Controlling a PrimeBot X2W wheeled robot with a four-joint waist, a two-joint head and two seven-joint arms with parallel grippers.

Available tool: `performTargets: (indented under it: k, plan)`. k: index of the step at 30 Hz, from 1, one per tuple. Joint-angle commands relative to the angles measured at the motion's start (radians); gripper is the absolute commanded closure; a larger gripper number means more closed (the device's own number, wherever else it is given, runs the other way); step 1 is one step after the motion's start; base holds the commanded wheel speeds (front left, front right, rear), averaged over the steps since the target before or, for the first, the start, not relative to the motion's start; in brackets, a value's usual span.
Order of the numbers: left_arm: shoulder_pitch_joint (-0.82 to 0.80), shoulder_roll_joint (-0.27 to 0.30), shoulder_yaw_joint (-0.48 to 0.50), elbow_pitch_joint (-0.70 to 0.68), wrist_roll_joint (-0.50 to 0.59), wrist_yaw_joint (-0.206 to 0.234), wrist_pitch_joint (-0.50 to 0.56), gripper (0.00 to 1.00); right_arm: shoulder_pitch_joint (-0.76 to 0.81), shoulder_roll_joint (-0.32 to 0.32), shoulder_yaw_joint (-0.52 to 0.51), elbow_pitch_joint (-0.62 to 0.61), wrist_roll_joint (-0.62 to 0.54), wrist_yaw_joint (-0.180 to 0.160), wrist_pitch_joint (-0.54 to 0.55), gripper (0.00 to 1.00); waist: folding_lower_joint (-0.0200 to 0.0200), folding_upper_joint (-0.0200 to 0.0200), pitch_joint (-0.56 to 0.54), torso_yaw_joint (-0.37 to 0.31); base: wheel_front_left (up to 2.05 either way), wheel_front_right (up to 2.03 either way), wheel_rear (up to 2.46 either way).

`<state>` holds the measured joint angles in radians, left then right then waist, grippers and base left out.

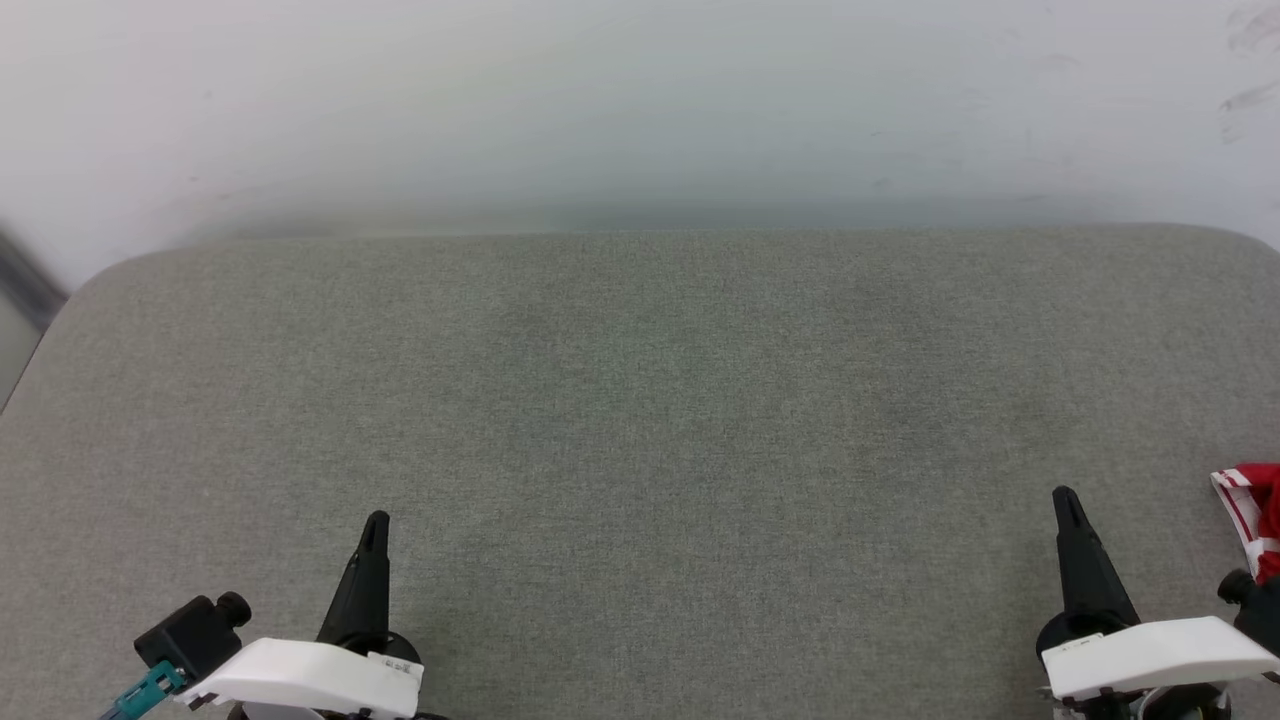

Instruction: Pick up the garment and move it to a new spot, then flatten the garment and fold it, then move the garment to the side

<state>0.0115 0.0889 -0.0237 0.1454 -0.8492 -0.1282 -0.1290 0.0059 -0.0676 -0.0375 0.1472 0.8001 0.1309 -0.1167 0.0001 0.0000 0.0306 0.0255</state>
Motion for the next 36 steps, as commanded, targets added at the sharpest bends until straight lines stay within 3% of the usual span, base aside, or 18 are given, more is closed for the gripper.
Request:
performTargets:
  k: [1,36]
  plan:
    - [-0.027,0.008,0.005,-0.008,-0.025,-0.002,0.004,1.00,-0.026,-0.010,-0.002,-0.006,0.028,0.000,0.004,1.00,-0.0001,0.0000,0.000,0.000,0.00,0.00,0.00]
    - [-0.074,0.002,0.049,0.044,-0.413,-0.003,0.106,1.00,-0.073,-0.012,-0.020,0.044,0.436,0.000,0.102,1.00,-0.0001,0.0000,-0.011,-0.010,0.00,0.00,0.00]
